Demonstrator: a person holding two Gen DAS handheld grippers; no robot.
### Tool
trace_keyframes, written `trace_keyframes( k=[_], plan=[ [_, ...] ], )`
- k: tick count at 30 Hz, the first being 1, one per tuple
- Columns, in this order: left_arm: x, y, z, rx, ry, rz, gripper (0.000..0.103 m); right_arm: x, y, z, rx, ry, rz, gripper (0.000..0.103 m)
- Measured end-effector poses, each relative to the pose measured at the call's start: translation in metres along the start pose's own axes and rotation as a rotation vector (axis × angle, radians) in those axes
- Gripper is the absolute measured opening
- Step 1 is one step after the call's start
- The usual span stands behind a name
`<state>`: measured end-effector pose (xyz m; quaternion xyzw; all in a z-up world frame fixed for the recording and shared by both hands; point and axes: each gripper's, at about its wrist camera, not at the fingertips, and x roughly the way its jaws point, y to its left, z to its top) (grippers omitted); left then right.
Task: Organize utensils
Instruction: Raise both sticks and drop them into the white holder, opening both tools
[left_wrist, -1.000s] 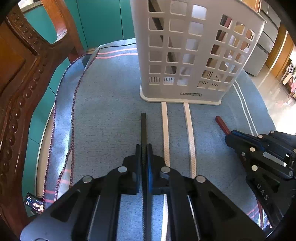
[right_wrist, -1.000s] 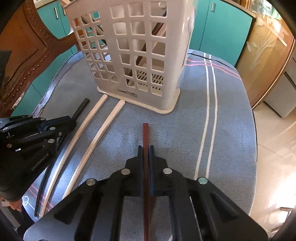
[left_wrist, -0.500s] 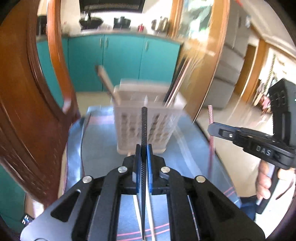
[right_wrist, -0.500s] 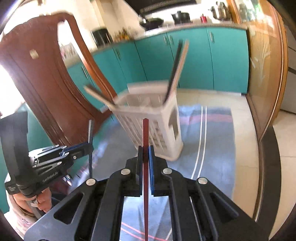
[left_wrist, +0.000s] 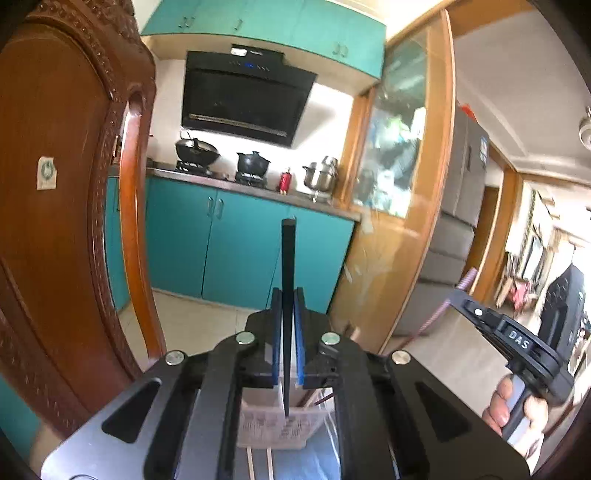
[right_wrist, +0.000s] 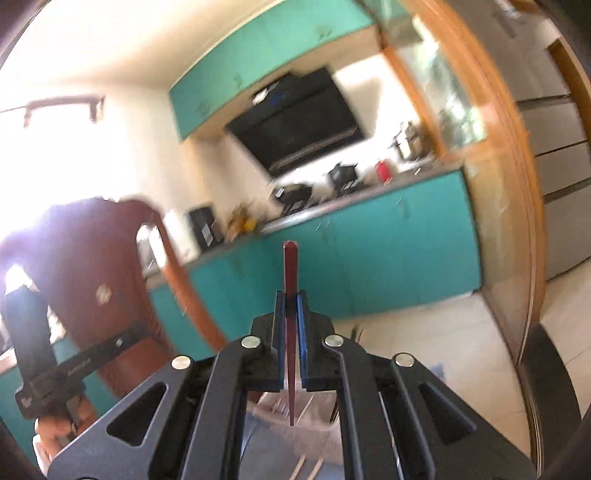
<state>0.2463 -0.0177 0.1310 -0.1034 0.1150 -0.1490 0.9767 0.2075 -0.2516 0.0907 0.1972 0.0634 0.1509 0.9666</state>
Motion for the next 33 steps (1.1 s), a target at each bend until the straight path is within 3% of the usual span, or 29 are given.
trace_keyframes(
  k=[3,11,16,21,22,24,26,29,33],
  plan=[
    [0.024,0.015,0.002,-0.050,-0.020,0.030,0.007,0.013,-0.008,-0.003,0.000,-0.042,-0.044,0.007],
    [0.071,0.049,-0.009,-0.147,-0.003,0.086,0.007,0.083,-0.013,-0.059,-0.065,0.126,-0.130,0.007],
    [0.097,0.046,-0.029,-0.110,0.033,0.174,0.007,0.095,-0.009,-0.081,-0.095,0.158,-0.132,0.007],
    [0.109,0.042,-0.052,-0.084,0.104,0.191,0.007,0.099,-0.014,-0.093,-0.092,0.191,-0.142,0.008],
    [0.109,0.042,-0.055,-0.080,0.110,0.193,0.007,0.098,-0.017,-0.093,-0.087,0.192,-0.150,0.010],
    [0.107,0.042,-0.059,-0.079,0.117,0.194,0.008,0.092,-0.021,-0.093,-0.078,0.186,-0.164,0.023],
    [0.098,0.041,-0.062,-0.073,0.119,0.184,0.013,0.079,-0.029,-0.092,-0.045,0.160,-0.175,0.045],
    [0.080,0.036,-0.065,-0.045,0.102,0.190,0.020,0.058,-0.042,-0.088,0.008,0.126,-0.189,0.051],
    [0.054,0.027,-0.072,0.014,0.082,0.195,0.034,0.042,-0.064,-0.102,0.051,0.128,-0.262,0.052]
  ],
)
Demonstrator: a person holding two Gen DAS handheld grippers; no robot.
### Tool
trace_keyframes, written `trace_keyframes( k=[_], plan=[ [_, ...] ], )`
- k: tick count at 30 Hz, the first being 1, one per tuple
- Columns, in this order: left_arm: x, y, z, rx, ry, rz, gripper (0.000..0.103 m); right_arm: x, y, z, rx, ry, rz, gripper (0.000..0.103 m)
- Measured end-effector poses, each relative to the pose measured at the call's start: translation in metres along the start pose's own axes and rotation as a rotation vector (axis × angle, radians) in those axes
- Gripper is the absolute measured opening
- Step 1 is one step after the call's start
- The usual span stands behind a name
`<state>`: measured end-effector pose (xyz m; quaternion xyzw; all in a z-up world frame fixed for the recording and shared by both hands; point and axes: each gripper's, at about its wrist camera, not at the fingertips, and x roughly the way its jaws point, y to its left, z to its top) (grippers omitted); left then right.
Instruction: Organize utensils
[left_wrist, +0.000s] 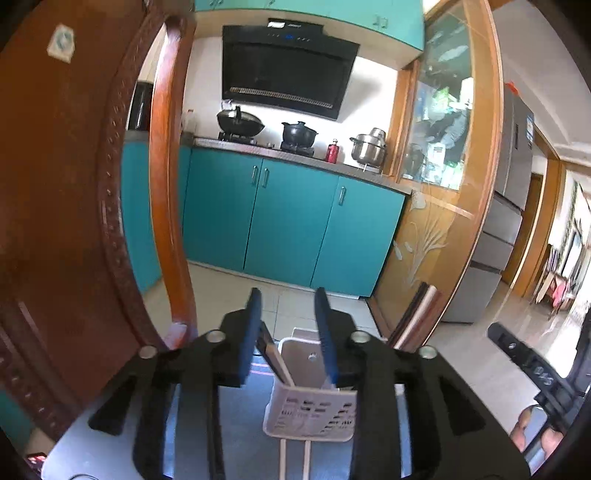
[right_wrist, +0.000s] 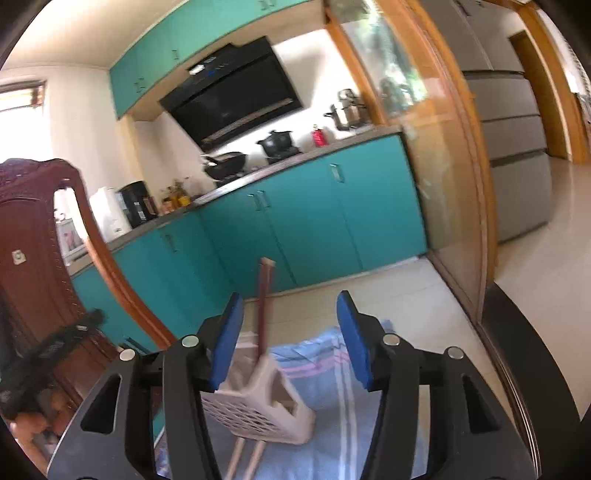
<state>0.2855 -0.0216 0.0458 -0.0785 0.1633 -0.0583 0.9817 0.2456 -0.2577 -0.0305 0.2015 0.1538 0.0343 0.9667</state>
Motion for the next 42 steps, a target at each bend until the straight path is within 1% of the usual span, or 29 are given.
trace_keyframes(
  k=[1,2,4,6,7,9,11,13,15,18,23,25,26,28,29,30,32,35,39,41,42],
  plan=[
    [-0.004,-0.002,-0.003,0.023,-0.003,0.009,0.036,0.002,-0.007,-0.007,0.011,0.017,-0.024,0.052],
    [-0.009,-0.004,-0.009,0.056,-0.006,0.027,0.037,0.006,-0.014,-0.017,0.020,0.052,-0.053,0.052],
    [-0.015,-0.006,-0.024,0.105,-0.022,0.105,0.037,0.018,-0.024,-0.037,0.025,0.159,-0.096,0.052],
    [-0.014,-0.005,-0.045,0.157,-0.007,0.175,0.037,0.035,-0.022,-0.063,-0.001,0.299,-0.112,0.052],
    [-0.009,-0.003,-0.059,0.193,0.042,0.202,0.037,0.040,-0.016,-0.073,-0.032,0.341,-0.113,0.052],
    [0.002,0.005,-0.079,0.195,0.137,0.219,0.037,0.048,0.001,-0.093,-0.103,0.406,-0.094,0.052],
    [0.014,0.017,-0.094,0.142,0.262,0.183,0.037,0.059,0.028,-0.120,-0.202,0.488,-0.041,0.052],
    [0.019,0.024,-0.100,0.105,0.318,0.159,0.037,0.069,0.049,-0.141,-0.267,0.547,-0.011,0.052],
    [0.019,0.025,-0.101,0.114,0.325,0.164,0.037,0.081,0.067,-0.162,-0.318,0.608,0.011,0.052],
    [0.021,0.024,-0.101,0.144,0.329,0.179,0.038,0.094,0.079,-0.179,-0.355,0.650,-0.006,0.052],
    [0.026,0.026,-0.108,0.164,0.369,0.187,0.042,0.113,0.086,-0.196,-0.373,0.703,-0.059,0.052],
    [0.029,0.028,-0.110,0.166,0.380,0.194,0.043,0.114,0.089,-0.198,-0.397,0.688,-0.075,0.052],
    [0.030,0.030,-0.111,0.164,0.385,0.199,0.044,0.114,0.090,-0.199,-0.404,0.683,-0.078,0.048],
    [0.031,0.032,-0.112,0.157,0.391,0.205,0.045,0.113,0.090,-0.200,-0.409,0.679,-0.093,0.036],
    [0.031,0.032,-0.112,0.153,0.395,0.207,0.045,0.112,0.089,-0.199,-0.407,0.679,-0.098,0.023],
    [0.032,0.033,-0.113,0.149,0.398,0.207,0.045,0.112,0.087,-0.198,-0.398,0.681,-0.102,0.016],
    [0.034,0.033,-0.115,0.143,0.412,0.206,0.046,0.114,0.076,-0.190,-0.356,0.693,-0.108,0.012],
    [0.039,0.033,-0.118,0.136,0.432,0.199,0.047,0.108,0.063,-0.185,-0.330,0.712,-0.125,0.007],
    [0.045,0.028,-0.123,0.143,0.453,0.187,0.050,0.102,0.032,-0.169,-0.255,0.739,-0.135,0.006],
    [0.049,0.024,-0.127,0.150,0.468,0.177,0.055,0.101,0.016,-0.161,-0.191,0.731,-0.121,0.007],
    [0.052,0.022,-0.129,0.149,0.481,0.167,0.056,0.101,0.009,-0.156,-0.149,0.723,-0.111,0.007]
  ],
)
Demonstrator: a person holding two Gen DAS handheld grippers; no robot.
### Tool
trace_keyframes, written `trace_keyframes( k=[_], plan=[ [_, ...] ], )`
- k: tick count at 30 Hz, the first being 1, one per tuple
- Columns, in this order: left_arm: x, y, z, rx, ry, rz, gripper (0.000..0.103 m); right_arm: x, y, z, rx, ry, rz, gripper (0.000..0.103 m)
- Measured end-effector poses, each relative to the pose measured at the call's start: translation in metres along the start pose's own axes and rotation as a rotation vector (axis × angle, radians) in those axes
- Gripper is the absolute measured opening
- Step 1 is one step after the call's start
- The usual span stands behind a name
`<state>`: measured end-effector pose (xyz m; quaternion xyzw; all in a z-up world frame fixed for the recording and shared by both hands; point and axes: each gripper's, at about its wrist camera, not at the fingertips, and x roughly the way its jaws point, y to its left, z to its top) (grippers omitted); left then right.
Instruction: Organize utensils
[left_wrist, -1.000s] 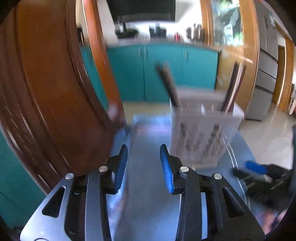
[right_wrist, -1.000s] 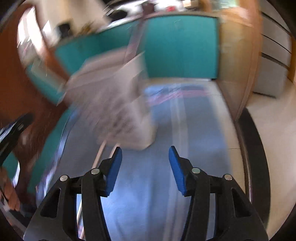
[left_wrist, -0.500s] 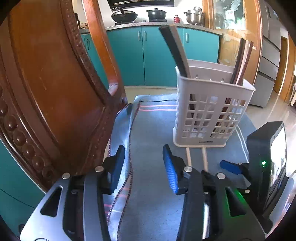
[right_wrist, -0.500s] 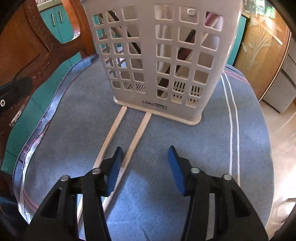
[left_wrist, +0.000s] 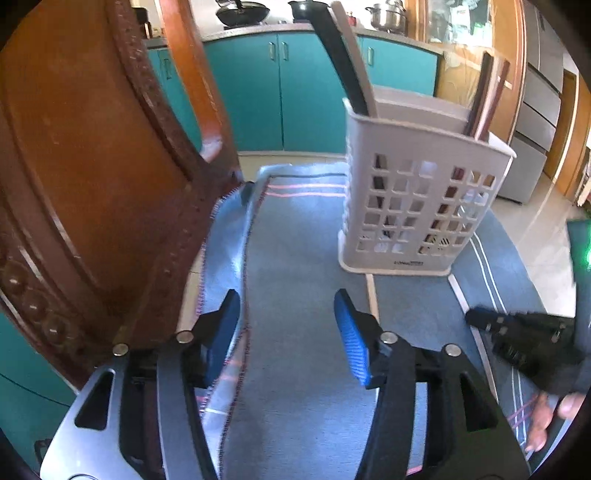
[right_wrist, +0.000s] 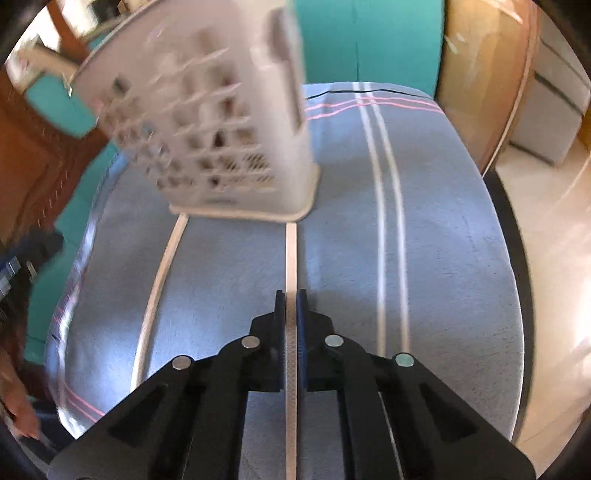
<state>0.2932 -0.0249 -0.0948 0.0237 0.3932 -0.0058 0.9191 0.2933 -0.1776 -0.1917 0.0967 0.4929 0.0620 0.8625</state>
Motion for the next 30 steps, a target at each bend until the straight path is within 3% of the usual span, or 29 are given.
trace_keyframes(
  k=[4,6,12,13,14,15,17,26,30],
  plan=[
    [0.017,-0.012,-0.006,-0.001,0.078,-0.086,0.057,-0.012,-0.016,0.007,0.063,-0.043,0.039,0.014],
    [0.027,-0.021,-0.010,0.002,0.127,-0.130,0.057,-0.018,-0.020,0.010,0.074,-0.065,0.041,0.025],
    [0.049,-0.044,-0.022,0.052,0.201,-0.156,0.057,-0.019,-0.029,0.011,0.099,-0.037,0.046,0.032],
    [0.052,-0.048,-0.024,0.063,0.214,-0.155,0.048,-0.020,-0.029,0.009,0.098,-0.035,0.045,0.032],
    [0.054,-0.051,-0.025,0.071,0.223,-0.151,0.032,-0.018,-0.027,0.010,0.097,-0.034,0.041,0.032],
    [0.053,-0.053,-0.026,0.086,0.216,-0.134,0.030,-0.018,-0.029,0.010,0.095,-0.034,0.037,0.032],
    [0.051,-0.056,-0.027,0.102,0.224,-0.158,0.012,-0.013,-0.025,0.008,0.095,-0.031,0.033,0.033],
    [0.025,-0.075,-0.048,0.160,0.294,-0.306,0.009,0.003,-0.021,0.011,0.079,-0.017,-0.002,0.035],
    [0.022,-0.074,-0.051,0.158,0.289,-0.295,0.012,0.010,-0.010,0.011,0.020,-0.031,-0.053,0.035]
  ],
)
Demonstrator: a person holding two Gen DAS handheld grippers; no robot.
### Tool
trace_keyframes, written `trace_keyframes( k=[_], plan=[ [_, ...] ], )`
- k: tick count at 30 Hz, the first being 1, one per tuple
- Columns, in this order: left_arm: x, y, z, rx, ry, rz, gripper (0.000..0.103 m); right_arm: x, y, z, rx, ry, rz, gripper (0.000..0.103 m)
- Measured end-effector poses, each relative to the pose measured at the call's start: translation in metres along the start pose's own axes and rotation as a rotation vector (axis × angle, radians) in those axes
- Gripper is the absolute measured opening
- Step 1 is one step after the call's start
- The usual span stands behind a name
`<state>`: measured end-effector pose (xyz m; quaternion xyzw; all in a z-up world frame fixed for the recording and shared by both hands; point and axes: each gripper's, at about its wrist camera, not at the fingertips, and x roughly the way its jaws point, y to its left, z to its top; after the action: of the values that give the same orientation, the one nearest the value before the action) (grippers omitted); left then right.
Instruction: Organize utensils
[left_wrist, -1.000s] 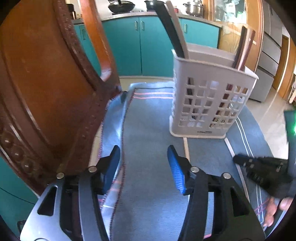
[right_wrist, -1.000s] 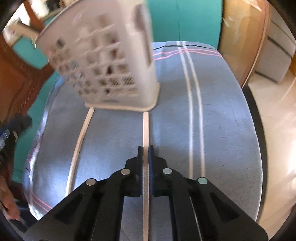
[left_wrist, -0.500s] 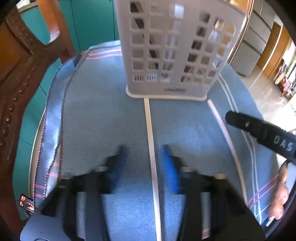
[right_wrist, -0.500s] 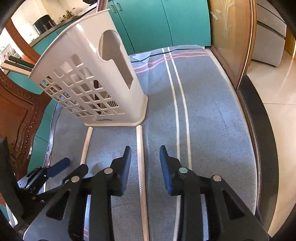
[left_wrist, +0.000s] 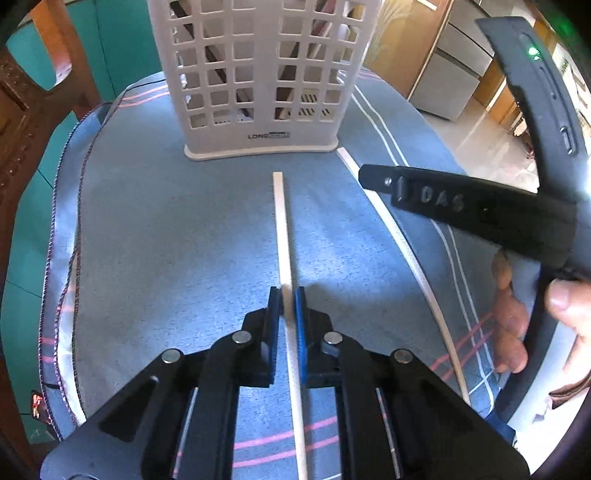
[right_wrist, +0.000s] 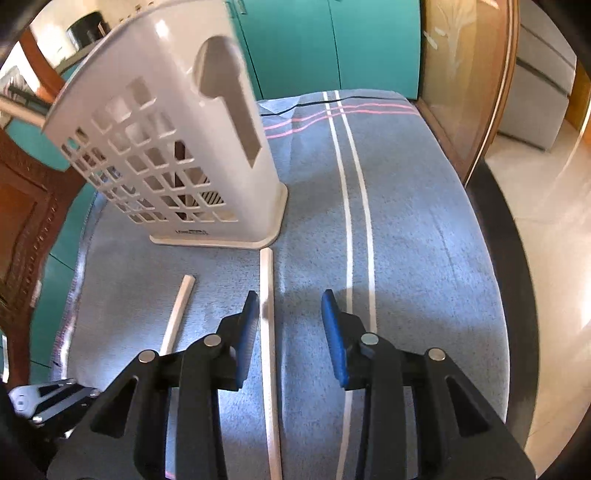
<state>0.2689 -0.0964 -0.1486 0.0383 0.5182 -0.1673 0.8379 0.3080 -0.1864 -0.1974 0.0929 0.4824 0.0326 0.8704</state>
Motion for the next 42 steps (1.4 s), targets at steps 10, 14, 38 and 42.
trace_keyframes(
  k=[10,14,38,42],
  plan=[
    [0.004,0.009,0.007,-0.005,-0.028,0.080,0.033,0.005,0.017,-0.006,-0.091,0.024,0.013,0.007],
    [0.002,0.020,0.006,-0.039,-0.024,0.110,0.008,0.006,0.013,-0.004,-0.101,0.024,0.018,0.007],
    [0.001,0.038,0.010,-0.120,-0.067,0.214,0.019,0.001,0.027,-0.012,-0.122,0.035,0.037,0.024],
    [-0.004,0.035,0.005,-0.092,-0.054,0.211,0.015,0.000,0.026,-0.012,-0.123,0.035,0.027,0.026]
  ],
)
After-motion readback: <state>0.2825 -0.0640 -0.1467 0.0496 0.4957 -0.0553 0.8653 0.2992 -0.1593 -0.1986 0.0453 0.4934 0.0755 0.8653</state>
